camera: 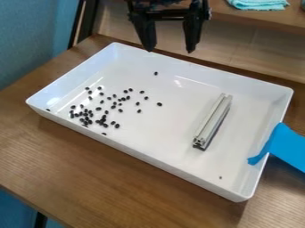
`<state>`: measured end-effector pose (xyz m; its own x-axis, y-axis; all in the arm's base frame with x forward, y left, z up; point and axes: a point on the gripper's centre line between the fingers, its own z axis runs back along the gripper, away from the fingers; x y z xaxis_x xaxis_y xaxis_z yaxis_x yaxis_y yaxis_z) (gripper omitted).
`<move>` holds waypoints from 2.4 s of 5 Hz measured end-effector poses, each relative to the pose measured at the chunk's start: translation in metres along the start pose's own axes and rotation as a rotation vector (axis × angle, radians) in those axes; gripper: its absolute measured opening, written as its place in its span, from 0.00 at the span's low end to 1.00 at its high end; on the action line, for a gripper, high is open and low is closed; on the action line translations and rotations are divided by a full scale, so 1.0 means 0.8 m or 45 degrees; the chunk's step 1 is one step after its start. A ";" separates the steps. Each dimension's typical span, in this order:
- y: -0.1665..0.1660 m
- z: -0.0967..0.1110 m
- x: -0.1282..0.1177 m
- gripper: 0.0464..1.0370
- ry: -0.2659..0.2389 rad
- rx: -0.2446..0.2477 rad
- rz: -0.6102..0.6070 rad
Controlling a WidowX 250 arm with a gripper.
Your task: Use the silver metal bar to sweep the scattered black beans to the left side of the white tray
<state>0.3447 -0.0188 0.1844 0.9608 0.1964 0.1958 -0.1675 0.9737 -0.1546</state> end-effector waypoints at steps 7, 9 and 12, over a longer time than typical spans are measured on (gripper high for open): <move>-0.014 -0.124 0.040 0.96 -0.124 0.117 -0.100; -0.016 -0.146 0.037 0.96 -0.100 0.148 -0.095; -0.029 -0.162 0.026 0.96 -0.051 0.155 -0.090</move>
<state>0.3969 -0.0520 0.0665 0.9618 0.1290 0.2413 -0.1278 0.9916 -0.0207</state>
